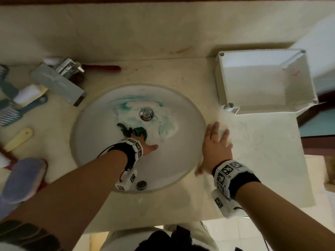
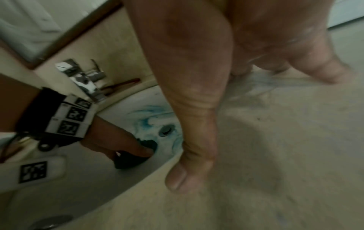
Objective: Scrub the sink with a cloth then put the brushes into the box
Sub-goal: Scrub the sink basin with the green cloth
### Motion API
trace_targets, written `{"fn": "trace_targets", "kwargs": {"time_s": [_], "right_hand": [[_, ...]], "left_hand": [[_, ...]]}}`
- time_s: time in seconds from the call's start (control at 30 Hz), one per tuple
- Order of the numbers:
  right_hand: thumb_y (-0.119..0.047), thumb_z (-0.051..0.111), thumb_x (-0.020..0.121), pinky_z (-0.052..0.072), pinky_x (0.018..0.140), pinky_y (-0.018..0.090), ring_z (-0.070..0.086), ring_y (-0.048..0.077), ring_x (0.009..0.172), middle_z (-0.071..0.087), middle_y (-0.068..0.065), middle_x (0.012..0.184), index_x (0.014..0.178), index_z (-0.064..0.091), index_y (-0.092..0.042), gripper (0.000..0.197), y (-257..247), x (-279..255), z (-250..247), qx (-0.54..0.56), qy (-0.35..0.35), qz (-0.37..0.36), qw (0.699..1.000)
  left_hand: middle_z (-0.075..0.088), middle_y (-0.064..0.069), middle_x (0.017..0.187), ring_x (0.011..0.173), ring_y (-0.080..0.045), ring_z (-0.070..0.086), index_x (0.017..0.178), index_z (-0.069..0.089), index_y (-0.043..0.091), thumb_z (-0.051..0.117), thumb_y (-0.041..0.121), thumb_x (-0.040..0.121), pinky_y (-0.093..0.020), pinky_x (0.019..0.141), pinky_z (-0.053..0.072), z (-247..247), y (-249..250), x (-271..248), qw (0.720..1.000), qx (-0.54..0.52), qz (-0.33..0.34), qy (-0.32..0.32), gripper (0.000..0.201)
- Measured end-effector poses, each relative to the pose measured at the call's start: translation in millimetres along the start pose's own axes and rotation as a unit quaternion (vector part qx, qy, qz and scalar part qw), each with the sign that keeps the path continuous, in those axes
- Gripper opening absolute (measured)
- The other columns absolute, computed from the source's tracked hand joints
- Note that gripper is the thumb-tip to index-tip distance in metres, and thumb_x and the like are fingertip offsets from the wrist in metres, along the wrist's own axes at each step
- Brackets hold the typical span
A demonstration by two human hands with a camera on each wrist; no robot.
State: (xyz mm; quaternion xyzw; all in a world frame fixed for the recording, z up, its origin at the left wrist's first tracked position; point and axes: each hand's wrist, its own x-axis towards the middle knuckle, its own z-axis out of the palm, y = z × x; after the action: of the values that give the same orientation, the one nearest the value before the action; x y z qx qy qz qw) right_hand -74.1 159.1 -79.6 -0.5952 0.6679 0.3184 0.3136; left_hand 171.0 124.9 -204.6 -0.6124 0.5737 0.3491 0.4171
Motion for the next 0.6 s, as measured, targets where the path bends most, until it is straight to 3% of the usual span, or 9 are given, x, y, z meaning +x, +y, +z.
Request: {"fn": "trace_targets", "kwargs": {"time_s": [0.1,0.27,0.4,0.5,0.6], "right_hand": [[-0.054,0.088,0.055,0.016,0.115,0.063,-0.014,0.048,0.144,-0.027,0.021,0.156,0.147,-0.025,0.001,0.155,-3.2,-1.4,-8.8,-0.048,0.031,-0.033,0.998],[-0.052,0.084,0.064,0.014,0.117,0.055,-0.012,0.042,0.147,-0.024,0.012,0.159,0.152,-0.017,-0.011,0.14,-20.6,28.4,-61.8,-0.068,0.098,-0.146,0.982],[-0.049,0.078,0.074,0.013,0.118,0.058,-0.015,0.041,0.146,-0.025,0.01,0.159,0.154,-0.014,-0.016,0.126,-31.1,72.8,-107.9,-0.074,0.111,-0.142,0.981],[-0.053,0.07,0.08,0.014,0.116,0.061,-0.014,0.041,0.146,-0.023,0.005,0.16,0.153,-0.016,-0.025,0.117,-28.5,95.3,-124.7,-0.052,0.085,-0.118,0.988],[-0.051,0.073,0.079,0.014,0.117,0.06,-0.016,0.039,0.146,-0.026,0.001,0.159,0.152,-0.02,-0.03,0.12,-27.5,103.4,-128.5,-0.051,0.059,-0.112,0.991]], "left_hand": [[-0.008,-0.016,0.16,0.147,-0.035,-0.002,0.154,-0.004,0.013,0.029,0.083,0.08,-0.044,0.12,0.004,12.3,10.1,-10.1,1.0,-0.022,0.004,-0.014,0.107],[-0.005,-0.017,0.16,0.147,-0.038,0.004,0.154,-0.003,0.013,0.025,0.078,0.085,-0.047,0.12,0.007,12.8,7.9,-15.4,0.996,-0.06,-0.043,-0.044,0.099],[-0.011,-0.016,0.16,0.147,-0.037,0.002,0.154,-0.005,0.015,0.026,0.077,0.087,-0.046,0.12,0.008,9.0,-3.5,-14.8,0.989,-0.112,-0.077,-0.056,0.096],[-0.017,-0.016,0.158,0.146,-0.037,-0.009,0.153,-0.008,0.019,0.027,0.079,0.085,-0.048,0.12,0.002,1.0,-10.8,-8.8,0.987,-0.131,-0.084,-0.028,0.098],[-0.015,-0.014,0.159,0.146,-0.035,-0.013,0.154,-0.007,0.019,0.027,0.079,0.084,-0.049,0.119,-0.004,-13.1,-23.2,-0.8,0.988,-0.135,-0.076,0.008,0.098]]}}
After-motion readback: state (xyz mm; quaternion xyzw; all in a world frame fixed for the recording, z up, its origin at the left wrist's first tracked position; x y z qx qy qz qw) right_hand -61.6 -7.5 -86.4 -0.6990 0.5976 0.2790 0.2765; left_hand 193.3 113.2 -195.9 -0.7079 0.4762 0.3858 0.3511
